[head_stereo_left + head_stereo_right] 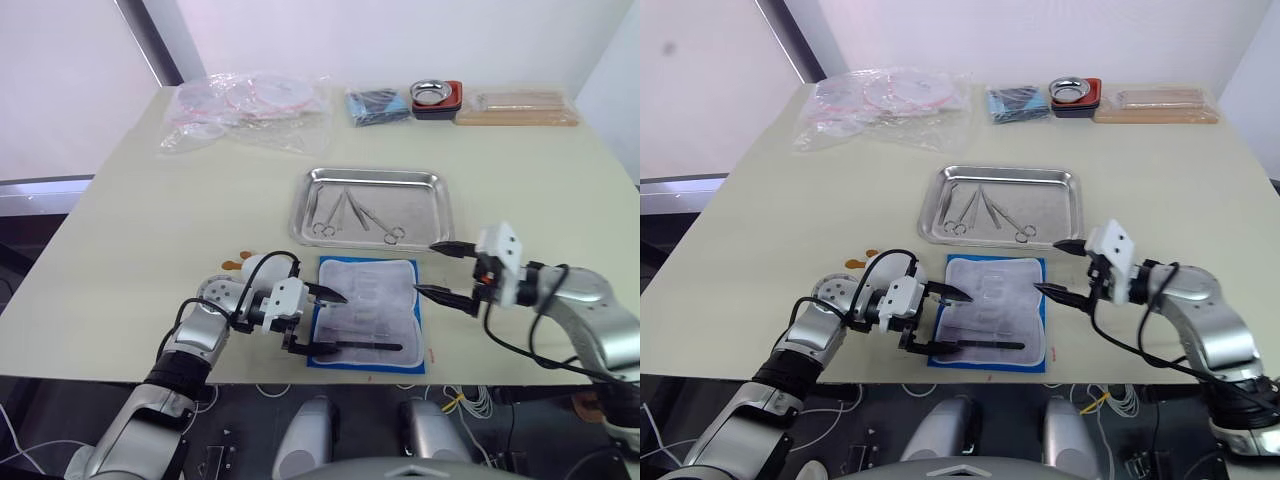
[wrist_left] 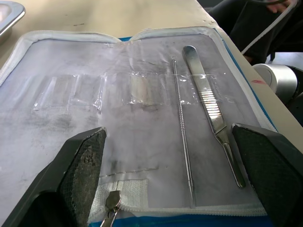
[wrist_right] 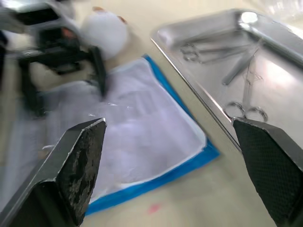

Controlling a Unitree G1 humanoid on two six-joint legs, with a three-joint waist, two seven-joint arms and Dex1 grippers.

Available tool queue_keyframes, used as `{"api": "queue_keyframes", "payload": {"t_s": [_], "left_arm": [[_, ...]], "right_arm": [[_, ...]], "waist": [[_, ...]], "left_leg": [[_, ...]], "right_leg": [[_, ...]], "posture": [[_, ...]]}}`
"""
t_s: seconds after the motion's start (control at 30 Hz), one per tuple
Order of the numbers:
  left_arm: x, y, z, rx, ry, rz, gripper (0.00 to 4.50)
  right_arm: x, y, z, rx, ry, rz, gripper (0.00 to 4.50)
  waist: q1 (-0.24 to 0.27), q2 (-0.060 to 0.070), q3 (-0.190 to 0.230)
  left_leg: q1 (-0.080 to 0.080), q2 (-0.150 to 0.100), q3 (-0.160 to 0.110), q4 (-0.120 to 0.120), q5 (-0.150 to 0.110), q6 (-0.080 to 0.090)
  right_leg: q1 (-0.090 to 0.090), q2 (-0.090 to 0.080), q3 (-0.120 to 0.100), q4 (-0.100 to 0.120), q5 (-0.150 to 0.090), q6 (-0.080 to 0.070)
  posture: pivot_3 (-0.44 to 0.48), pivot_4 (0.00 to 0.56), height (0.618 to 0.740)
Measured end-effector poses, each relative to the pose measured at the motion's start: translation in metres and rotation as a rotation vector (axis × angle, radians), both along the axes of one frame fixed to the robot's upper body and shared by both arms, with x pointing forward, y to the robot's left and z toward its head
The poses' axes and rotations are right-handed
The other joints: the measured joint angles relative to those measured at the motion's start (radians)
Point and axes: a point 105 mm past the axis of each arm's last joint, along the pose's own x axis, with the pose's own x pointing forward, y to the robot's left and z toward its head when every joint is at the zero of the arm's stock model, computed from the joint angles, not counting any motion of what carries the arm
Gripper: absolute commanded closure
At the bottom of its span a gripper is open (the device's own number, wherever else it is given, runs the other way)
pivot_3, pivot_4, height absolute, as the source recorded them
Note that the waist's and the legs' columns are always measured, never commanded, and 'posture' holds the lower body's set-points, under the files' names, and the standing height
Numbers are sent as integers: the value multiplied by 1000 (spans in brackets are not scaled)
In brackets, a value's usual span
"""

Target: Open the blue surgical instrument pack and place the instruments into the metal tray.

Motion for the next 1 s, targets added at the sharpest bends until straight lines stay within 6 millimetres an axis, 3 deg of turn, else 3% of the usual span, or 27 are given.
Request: {"api": "queue_keyframes", "payload": {"t_s": [0.3, 0.53, 0.7, 1.0], "left_arm": [[-1, 0, 0, -1, -8, -6, 0], [0, 0, -1, -2, -9, -6, 0], [-1, 0, -2, -2, -7, -5, 0], [-1, 0, -3, -4, -5, -7, 0]], "right_arm": [[-32, -40, 16, -69, 30, 166, 52], [-38, -43, 20, -72, -5, 237, 52], [-33, -33, 15, -74, -30, 211, 52], [-22, 5, -22, -140, 2, 148, 52]], "waist": [[2, 0, 0], [2, -1, 0], [2, 0, 0], [4, 1, -1]], "left_leg": [[0, 1, 1, 0, 0, 0], [0, 1, 1, 0, 0, 0], [0, 1, 0, 0, 0, 0], [0, 1, 1, 0, 0, 0]], "right_leg": [[0, 0, 0, -1, 0, 0], [0, 0, 0, -1, 0, 0], [0, 0, 0, 0, 0, 0], [0, 0, 0, -1, 0, 0]], "posture": [[0, 150, 740], [0, 150, 740], [0, 150, 740], [0, 150, 740]]}}
